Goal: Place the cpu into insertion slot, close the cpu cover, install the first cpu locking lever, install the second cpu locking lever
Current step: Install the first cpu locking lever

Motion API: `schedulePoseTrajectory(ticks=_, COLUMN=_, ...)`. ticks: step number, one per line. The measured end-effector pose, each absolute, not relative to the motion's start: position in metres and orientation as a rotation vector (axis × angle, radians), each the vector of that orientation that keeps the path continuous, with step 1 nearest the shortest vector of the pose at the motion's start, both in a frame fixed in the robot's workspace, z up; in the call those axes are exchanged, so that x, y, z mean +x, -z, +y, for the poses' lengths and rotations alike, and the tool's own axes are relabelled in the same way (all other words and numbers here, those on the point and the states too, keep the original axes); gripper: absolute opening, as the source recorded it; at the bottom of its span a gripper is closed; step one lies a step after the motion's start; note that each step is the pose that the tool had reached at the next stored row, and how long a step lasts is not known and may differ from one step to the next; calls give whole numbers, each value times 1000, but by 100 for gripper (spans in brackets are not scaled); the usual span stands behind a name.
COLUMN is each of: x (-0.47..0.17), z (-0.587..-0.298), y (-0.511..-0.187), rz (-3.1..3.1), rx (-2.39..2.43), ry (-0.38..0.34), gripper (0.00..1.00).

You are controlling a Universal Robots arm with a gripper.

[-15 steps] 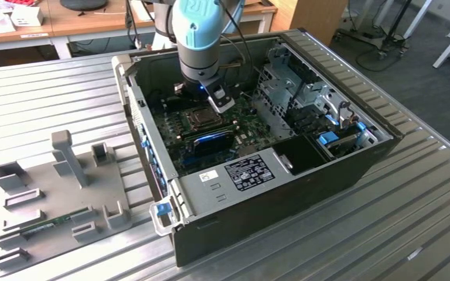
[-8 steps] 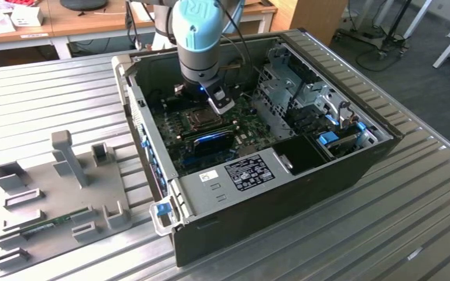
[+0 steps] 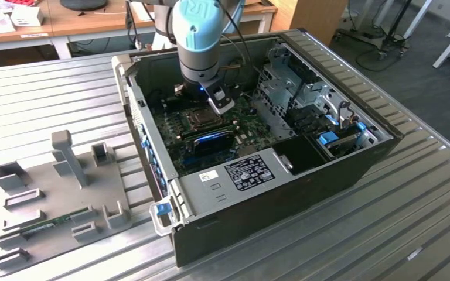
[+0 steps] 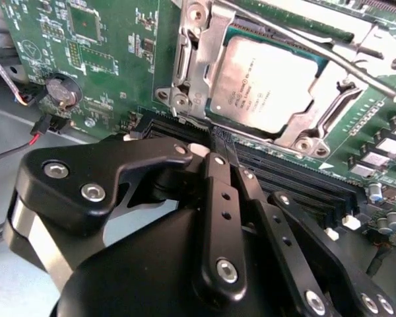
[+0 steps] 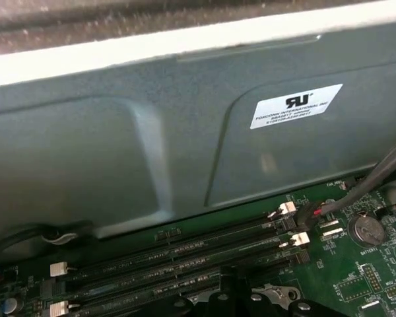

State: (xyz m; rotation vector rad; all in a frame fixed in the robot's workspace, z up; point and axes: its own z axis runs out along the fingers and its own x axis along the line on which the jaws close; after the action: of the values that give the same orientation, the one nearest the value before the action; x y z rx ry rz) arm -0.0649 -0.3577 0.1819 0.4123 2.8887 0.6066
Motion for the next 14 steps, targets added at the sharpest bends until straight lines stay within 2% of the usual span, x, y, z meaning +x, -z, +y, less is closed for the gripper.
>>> schedulePoseTrajectory(ticks=14, x=-65, z=-358, y=-203, rz=2889, rx=412, ry=-608, gripper=10)
